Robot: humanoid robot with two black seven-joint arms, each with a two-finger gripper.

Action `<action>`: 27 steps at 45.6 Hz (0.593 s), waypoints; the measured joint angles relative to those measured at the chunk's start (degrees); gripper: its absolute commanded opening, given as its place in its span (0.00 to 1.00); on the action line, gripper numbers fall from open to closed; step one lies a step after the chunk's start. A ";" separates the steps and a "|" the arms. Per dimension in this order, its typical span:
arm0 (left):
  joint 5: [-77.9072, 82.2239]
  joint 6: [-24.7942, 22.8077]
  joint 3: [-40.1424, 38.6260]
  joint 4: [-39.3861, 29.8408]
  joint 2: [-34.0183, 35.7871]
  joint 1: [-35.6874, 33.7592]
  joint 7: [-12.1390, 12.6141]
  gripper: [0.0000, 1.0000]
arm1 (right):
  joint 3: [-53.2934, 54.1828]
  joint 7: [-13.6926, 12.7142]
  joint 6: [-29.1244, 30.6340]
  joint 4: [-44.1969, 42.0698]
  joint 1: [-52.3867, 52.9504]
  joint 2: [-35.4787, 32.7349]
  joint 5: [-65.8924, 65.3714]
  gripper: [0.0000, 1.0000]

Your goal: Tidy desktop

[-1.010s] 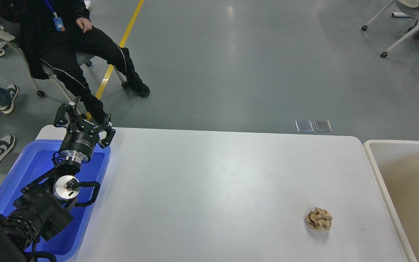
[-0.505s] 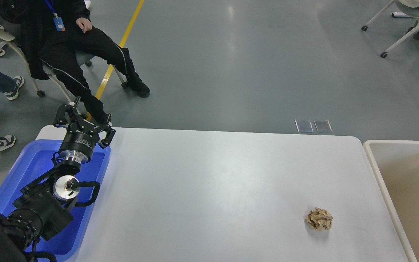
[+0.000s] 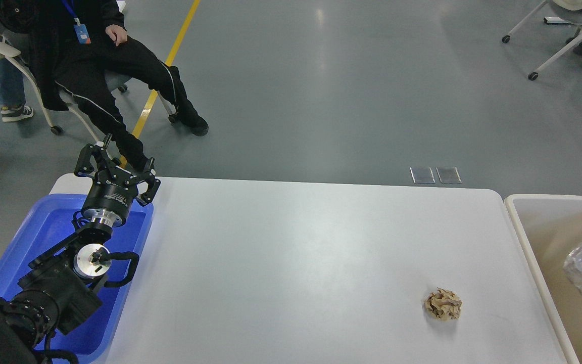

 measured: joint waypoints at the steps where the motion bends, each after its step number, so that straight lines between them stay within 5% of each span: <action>1: 0.00 0.00 0.00 0.00 0.00 0.00 0.00 1.00 | -0.02 0.00 0.00 0.00 0.04 0.01 -0.02 1.00; 27: 0.00 0.00 0.01 -0.01 0.00 0.00 0.09 1.00 | 0.73 0.14 2.20 2.84 1.88 -1.37 -6.14 1.00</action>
